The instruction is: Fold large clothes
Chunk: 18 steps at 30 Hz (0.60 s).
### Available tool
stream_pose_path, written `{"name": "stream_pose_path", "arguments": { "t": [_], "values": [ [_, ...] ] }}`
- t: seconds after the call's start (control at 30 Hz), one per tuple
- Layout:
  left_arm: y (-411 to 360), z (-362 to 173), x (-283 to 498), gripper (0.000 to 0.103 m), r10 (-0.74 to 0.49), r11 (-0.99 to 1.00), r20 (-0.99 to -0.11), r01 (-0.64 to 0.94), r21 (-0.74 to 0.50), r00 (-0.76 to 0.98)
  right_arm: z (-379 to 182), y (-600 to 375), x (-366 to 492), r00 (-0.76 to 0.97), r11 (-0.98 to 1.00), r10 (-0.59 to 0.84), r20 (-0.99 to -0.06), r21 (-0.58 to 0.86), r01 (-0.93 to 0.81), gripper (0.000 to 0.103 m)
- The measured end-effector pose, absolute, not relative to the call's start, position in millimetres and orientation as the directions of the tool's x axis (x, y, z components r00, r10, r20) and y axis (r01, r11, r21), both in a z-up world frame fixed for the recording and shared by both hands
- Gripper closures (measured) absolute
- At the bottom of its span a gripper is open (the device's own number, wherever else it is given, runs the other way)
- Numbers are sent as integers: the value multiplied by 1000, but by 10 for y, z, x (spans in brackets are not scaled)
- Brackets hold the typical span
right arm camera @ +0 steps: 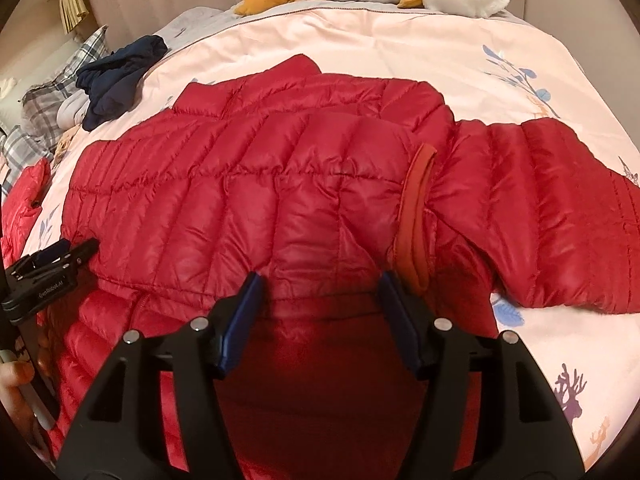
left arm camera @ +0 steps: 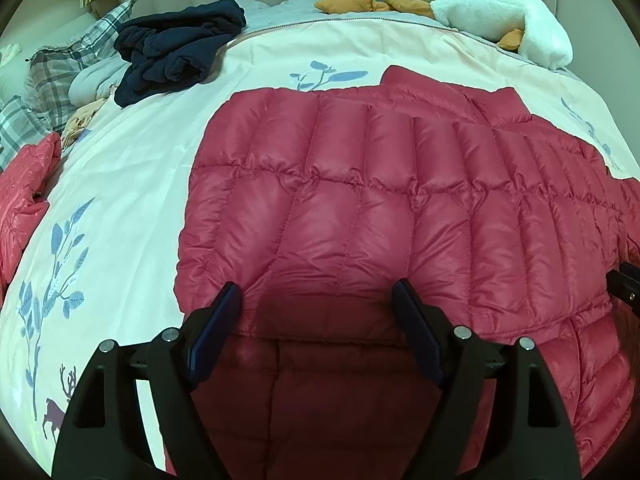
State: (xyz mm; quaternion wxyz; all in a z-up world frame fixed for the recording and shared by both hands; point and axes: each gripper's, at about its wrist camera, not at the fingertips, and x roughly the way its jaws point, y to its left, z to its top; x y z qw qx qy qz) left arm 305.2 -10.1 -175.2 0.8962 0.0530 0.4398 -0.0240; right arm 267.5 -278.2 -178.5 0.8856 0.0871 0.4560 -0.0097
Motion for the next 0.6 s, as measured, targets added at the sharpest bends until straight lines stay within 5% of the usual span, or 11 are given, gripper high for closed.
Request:
{"name": "stream_pose_path", "arguments": {
  "t": [0.37,0.6],
  "values": [
    [-57,-1558,2827,22,-25,997,-773,71,25,633,-1642,-2961,2501,617,957,134,-775,262,121,31],
    [-224,-1184,2423,3,-143,987,-724,150,-55,674,-1383,-3333,2050,688,920,151,-709,356,165,25]
  ]
}}
